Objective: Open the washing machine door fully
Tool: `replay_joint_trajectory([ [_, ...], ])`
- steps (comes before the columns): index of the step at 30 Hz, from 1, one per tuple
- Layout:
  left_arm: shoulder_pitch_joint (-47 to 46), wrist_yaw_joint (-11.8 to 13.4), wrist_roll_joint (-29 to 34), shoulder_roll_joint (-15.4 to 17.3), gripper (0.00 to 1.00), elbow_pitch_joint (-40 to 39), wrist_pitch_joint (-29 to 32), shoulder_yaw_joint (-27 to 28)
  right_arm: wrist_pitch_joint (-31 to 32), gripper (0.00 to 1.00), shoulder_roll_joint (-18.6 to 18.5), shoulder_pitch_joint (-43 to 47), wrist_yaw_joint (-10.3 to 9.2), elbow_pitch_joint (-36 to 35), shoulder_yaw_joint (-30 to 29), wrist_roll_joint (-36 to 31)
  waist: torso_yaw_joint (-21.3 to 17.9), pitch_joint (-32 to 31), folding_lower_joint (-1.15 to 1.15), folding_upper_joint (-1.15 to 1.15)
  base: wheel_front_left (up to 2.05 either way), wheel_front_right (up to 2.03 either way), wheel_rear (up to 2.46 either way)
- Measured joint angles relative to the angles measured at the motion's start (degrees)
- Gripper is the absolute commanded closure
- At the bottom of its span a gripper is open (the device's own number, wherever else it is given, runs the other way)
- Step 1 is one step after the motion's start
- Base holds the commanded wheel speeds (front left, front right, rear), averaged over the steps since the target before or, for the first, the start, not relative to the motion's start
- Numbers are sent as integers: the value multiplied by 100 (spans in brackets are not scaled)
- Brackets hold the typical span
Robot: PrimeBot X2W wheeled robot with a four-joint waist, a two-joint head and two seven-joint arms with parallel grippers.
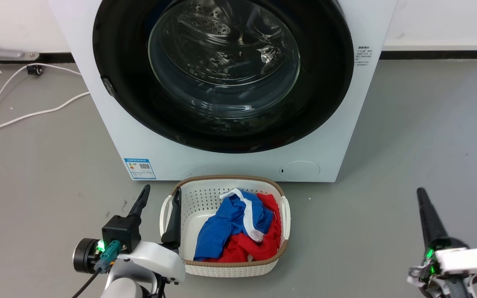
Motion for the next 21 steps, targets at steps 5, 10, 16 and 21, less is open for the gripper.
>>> replay_joint_trajectory([
  [5,-26,16,-9,-8,0,-41,0,-15,223,100,3,-258,-1,-87,-356,1730,-16,105,0,0,0,0,0],
  [10,-110,45,-11,-13,0,-103,0,-25,435,100,-52,-684,0,-134,-847,2744,-35,277,0,0,0,0,0],
  [16,-317,45,-2,-13,0,-209,0,-19,604,100,-797,-1552,-1,355,-1132,3568,-27,620,0,0,0,0,0],
  [21,-449,45,53,-14,0,-294,0,-40,744,100,-1385,-2206,-1,805,-932,3751,2,873,0,0,0,0,0],
])
